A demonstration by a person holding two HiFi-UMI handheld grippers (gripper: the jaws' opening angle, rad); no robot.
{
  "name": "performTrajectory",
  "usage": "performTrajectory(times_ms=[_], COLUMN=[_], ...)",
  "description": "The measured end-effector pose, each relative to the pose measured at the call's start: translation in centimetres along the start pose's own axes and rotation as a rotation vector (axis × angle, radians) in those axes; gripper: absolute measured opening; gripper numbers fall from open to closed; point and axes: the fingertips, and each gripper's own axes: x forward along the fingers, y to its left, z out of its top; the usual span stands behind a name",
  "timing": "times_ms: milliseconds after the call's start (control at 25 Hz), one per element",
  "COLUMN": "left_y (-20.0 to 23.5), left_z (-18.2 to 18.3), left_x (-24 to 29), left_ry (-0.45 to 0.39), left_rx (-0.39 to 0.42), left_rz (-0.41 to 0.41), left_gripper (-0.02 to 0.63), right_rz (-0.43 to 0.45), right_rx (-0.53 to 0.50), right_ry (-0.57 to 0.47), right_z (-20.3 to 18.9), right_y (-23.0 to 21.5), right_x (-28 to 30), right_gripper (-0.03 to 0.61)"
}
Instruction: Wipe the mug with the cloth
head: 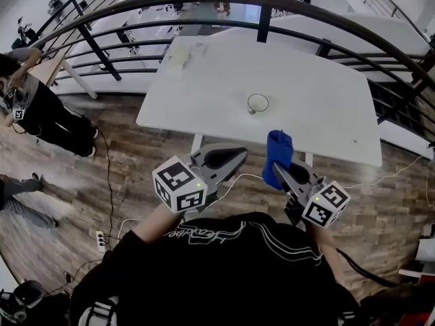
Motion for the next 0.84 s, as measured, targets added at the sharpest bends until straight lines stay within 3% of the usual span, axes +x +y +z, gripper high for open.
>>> performTrajectory(times_ms=[480,840], left_y=[0.24,0.0], left_z=[-0.54,-0.52], left_x=[0.05,0.01], left_ry=[0.0,-0.011], left_rx=[-0.042,-0.058], left_rz=[0.006,-0.008], left_gripper=[0.006,0.006], right_rz=[0.011,0.027], right_rx=[0.01,0.072], right_ry=[-0.006,-0.053], right_z=[-0.38,0.16], right_y=[0.1,0.4], right_x=[0.4,0.2], right_gripper=[0.048,0.048])
